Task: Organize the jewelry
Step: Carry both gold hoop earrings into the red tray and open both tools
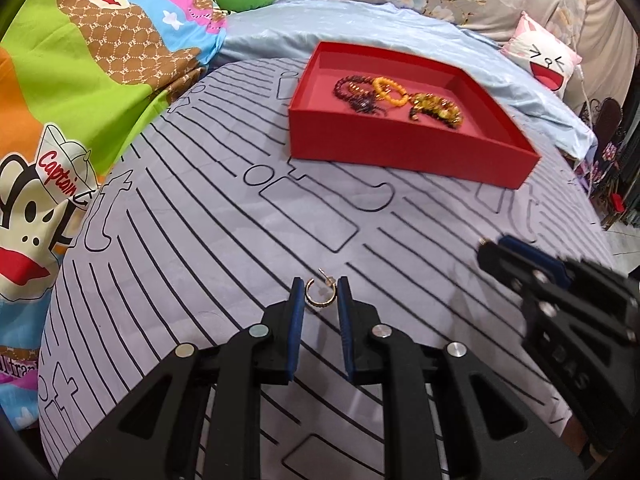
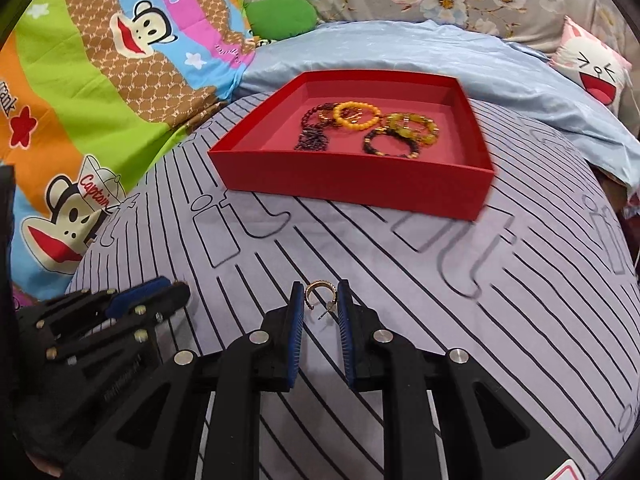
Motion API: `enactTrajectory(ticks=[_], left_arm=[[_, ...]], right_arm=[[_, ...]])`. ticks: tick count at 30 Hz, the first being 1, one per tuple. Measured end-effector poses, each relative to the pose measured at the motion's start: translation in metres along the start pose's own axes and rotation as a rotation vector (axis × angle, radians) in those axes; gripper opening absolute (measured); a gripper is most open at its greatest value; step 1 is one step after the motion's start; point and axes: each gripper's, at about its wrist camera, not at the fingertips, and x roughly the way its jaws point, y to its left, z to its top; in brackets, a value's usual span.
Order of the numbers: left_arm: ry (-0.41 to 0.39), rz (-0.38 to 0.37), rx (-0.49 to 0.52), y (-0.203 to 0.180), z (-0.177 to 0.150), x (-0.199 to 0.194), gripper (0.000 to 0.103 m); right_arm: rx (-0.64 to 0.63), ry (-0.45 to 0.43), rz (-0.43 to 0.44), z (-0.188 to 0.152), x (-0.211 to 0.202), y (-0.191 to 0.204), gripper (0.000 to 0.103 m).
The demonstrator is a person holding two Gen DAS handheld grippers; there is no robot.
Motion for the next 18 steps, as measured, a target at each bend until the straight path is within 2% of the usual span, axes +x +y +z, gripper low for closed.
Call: enactTrajectory(ticks=[10, 18], left_arm=[[-0.019, -0.126, -0.037, -0.01, 0.005, -0.033, 0.016], [-0.073, -0.16, -0.007, -0.027, 0.019, -0.064, 0.016]], right_arm=[[0.082, -0.06, -0.029, -0.017, -0.055, -0.039, 0.016], [0.088, -0.125, -0.005, -0.003, -0.076, -0.04, 0.016]])
